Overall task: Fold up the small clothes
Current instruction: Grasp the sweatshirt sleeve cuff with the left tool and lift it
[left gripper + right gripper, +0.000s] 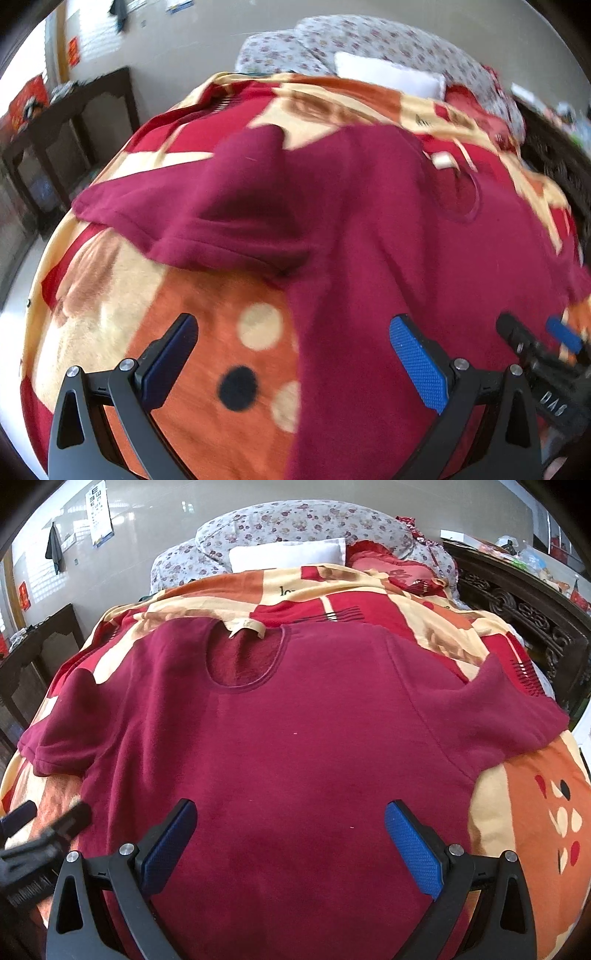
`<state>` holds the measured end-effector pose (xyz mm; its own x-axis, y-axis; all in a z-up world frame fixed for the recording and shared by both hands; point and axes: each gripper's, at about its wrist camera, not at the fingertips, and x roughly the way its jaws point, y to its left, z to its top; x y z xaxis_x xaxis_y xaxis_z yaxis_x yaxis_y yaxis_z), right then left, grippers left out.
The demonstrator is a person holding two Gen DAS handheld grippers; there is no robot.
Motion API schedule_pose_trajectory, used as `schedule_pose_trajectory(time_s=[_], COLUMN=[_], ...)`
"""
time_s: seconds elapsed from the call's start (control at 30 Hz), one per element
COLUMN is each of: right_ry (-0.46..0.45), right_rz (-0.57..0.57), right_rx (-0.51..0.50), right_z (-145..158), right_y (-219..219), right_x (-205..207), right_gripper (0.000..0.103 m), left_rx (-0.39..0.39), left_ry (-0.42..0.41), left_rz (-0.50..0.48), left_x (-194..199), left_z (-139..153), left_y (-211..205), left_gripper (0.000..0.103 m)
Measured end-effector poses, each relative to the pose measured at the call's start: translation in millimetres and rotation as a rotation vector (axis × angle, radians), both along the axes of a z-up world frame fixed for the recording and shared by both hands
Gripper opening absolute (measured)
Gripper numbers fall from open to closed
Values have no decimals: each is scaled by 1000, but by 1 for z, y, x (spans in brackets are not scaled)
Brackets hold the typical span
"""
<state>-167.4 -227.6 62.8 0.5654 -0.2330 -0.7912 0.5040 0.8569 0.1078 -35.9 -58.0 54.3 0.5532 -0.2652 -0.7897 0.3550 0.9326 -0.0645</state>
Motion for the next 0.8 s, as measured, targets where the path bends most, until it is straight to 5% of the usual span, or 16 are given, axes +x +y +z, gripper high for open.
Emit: schedule_pose_trajectory(time_s=[0.2, 0.33, 0.43, 0.5, 0.57, 0.7, 0.73, 0.8], right_ry=[-8, -14, -15, -13, -12, -11, -9, -9], right_rz=[34, 51, 62, 63, 69, 77, 79, 80], right_rx=[25, 44, 62, 71, 65, 59, 59, 65], right_z=[-1, 0, -1, -2, -2, 0, 0, -1], right_y=[5, 8, 10, 10, 12, 14, 14, 13], right_x=[6, 7, 10, 11, 13, 15, 15, 15], right_gripper=[103, 103, 103, 103, 103, 103, 103, 103], left_rx=[-96, -124, -154, -207, -282, -323, -333, -364], left_ry=[40, -6, 81, 166, 216, 159, 163, 179], left_rz=[200, 393, 474, 526, 583, 608, 601, 575], left_x=[64, 113, 157, 181, 198, 212, 216, 220], left_z=[10, 10, -7, -22, -38, -40, -40, -38], left_y=[84, 143, 176, 193, 207, 203, 202, 200], left_gripper=[103, 102, 84, 63, 63, 60, 52, 7])
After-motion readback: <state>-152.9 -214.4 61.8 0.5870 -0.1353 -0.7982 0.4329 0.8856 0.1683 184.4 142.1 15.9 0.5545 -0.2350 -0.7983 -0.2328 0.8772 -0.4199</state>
